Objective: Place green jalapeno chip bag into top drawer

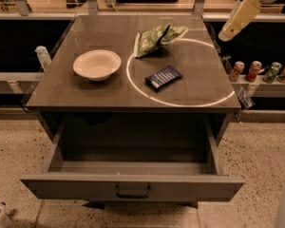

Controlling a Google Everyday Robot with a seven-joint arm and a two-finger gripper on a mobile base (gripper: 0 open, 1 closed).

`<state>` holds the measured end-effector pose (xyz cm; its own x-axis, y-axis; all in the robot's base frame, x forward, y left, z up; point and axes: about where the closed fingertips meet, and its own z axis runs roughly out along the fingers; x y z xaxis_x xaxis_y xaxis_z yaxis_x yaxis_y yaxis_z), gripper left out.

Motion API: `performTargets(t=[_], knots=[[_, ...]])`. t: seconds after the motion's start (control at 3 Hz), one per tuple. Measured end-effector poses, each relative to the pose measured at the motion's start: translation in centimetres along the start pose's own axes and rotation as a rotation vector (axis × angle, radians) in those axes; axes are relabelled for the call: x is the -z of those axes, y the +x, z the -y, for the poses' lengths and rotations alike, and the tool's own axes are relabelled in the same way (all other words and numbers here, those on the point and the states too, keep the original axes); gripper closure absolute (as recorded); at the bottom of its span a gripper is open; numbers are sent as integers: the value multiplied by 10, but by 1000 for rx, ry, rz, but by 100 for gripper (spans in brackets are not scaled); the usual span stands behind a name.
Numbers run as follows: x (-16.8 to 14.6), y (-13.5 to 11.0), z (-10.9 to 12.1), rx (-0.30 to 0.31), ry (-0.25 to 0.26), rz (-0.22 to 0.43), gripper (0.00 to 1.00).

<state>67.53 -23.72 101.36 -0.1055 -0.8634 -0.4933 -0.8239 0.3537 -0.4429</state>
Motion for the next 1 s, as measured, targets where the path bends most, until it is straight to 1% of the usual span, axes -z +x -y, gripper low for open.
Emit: performTargets(t=[0.33, 0.67, 1.0], knots=[[-28, -2, 41, -10, 72, 68, 0], [-53, -10, 70, -6, 133, 120, 0], [-85, -13, 80, -42, 135, 178, 0]])
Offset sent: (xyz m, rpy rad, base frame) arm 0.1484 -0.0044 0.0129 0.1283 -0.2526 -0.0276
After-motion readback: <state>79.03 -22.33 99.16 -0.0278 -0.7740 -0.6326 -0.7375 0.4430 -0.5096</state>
